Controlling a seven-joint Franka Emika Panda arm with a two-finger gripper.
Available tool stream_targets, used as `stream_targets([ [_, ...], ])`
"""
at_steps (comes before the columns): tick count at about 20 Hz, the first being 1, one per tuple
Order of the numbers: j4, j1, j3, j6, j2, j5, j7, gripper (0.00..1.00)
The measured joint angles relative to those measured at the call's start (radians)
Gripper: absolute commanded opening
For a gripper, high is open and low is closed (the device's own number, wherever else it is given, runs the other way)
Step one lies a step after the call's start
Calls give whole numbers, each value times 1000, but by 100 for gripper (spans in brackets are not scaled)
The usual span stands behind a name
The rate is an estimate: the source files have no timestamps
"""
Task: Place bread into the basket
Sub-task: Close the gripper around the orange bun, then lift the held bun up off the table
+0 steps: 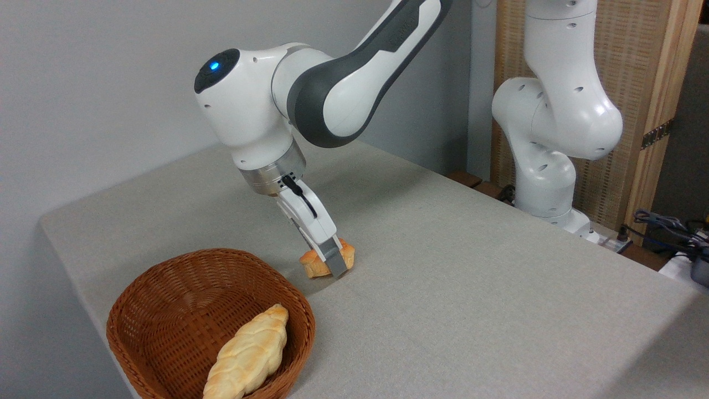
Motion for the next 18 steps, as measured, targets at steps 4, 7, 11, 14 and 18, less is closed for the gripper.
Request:
stream_targets([
  [4, 0, 0, 0, 0, 0, 0, 0, 34],
  [7, 4, 0, 0, 0, -2, 0, 0, 33],
  [11, 23, 1, 3, 1, -7, 0, 0, 33],
  [14, 44, 4, 5, 1, -10, 0, 0, 33],
  [18, 63, 9, 10, 1, -23, 1, 0, 34],
])
